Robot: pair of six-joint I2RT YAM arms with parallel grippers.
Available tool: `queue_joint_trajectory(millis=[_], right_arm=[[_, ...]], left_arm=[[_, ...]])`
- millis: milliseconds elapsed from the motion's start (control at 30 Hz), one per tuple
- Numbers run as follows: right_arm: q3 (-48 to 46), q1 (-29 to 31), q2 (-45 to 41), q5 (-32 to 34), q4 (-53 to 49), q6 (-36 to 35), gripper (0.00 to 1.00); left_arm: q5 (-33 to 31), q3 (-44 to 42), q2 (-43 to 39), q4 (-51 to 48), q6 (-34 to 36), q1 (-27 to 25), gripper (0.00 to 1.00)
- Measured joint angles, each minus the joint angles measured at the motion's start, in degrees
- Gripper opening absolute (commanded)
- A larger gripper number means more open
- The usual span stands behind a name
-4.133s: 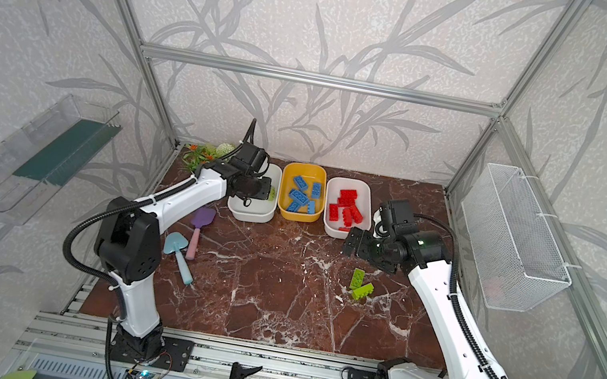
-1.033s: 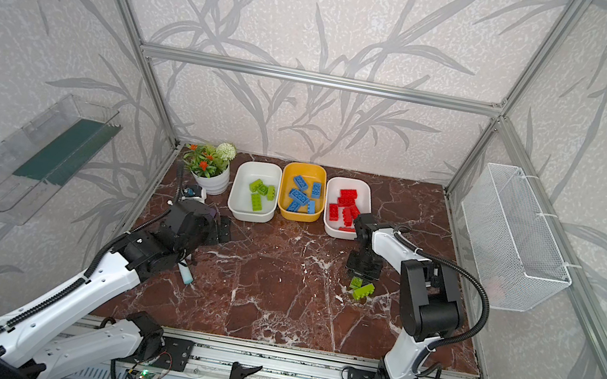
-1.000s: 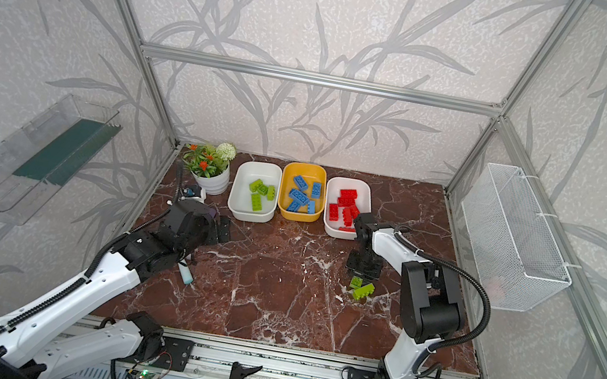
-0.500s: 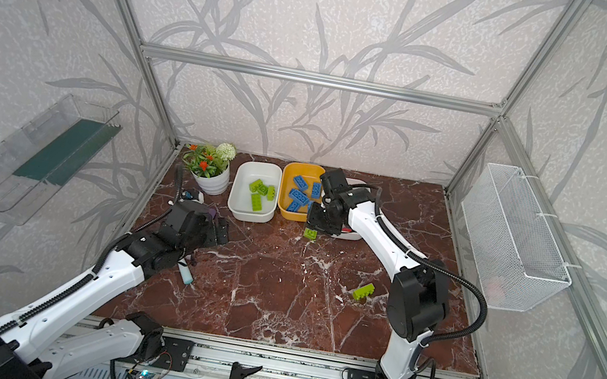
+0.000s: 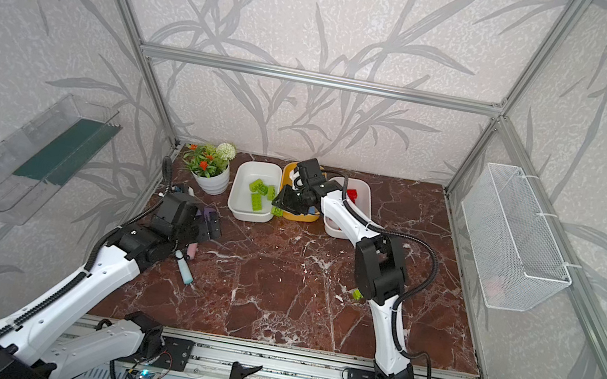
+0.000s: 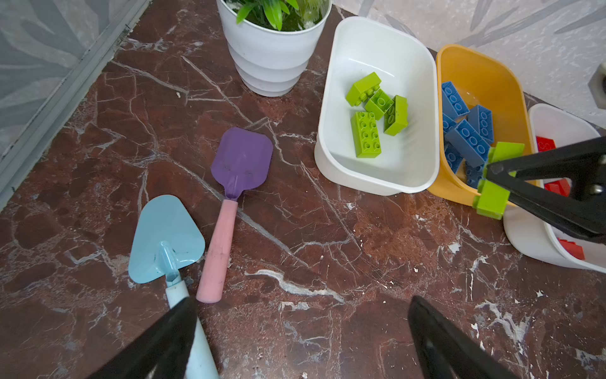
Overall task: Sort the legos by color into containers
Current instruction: 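Grasp a green brick with the right gripper and carry it to the white bin, then release the green brick into the white bin with the right gripper, then move the right gripper back to the last green brick and lower onto it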
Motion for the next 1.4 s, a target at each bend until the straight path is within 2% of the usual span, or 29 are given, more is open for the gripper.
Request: queue_joint_trajectory(millis=[300, 433, 467, 533, 567, 633, 733, 967, 1100, 1167, 1267, 1400], right_arm=[[15.7, 1.6, 10.3, 0.5, 1.1, -3.5, 0.22], [26.3, 2.6, 16.7, 2.3, -1.1, -5.6, 0.27], [29.8, 2.9, 18.8, 2.5, -2.1, -6.1, 0.36], [37.1, 3.2, 23.1, 2.9, -4.3, -6.4, 0.67], [40.9, 3.4, 25.4, 2.8, -5.6, -6.8, 0.76], [45.5, 3.8, 28.1, 2.6, -7.3, -7.6, 0.84], [46.6, 4.5, 28.7, 2.0, -8.8, -9.3, 0.92], [39.1, 5.3, 19.8, 4.7, -9.5, -13.1, 0.94], [38.2, 5.4, 11.5, 10.8, -15.1, -15.4, 0.90], [34.6, 5.1, 5.7, 15.0, -18.1, -15.7, 0.88], [20.7, 4.3, -6.1, 21.1, -20.1, -15.0, 0.86], [-7.4, 2.1, -23.1, 26.9, -18.1, -10.8, 0.86]], left_arm=[[-0.3, 0.2, -3.4, -4.1, 0.5, 1.0, 0.99], [-0.3, 0.7, -3.2, -4.7, 1.0, 1.5, 0.99], [-0.3, 1.1, -3.1, -4.8, 1.1, 1.6, 0.99], [-0.3, 1.6, -3.1, -4.8, 1.4, 1.8, 0.99], [-0.3, 1.7, -3.1, -4.7, 1.4, 1.9, 0.99], [-0.3, 1.8, -3.2, -4.7, 1.4, 2.1, 0.99], [-0.3, 1.8, -3.3, -4.7, 1.4, 2.4, 0.99], [-0.2, 1.0, -4.0, -2.8, 1.0, 2.8, 0.99], [1.0, -0.9, -4.1, 0.1, 0.8, 2.8, 0.99], [2.9, -1.9, -3.8, 1.7, 1.1, 2.8, 0.99], [7.2, -2.0, -1.9, 4.4, 1.8, 2.7, 0.99], [11.3, -2.0, 2.1, 7.9, 2.3, 1.0, 0.99]])
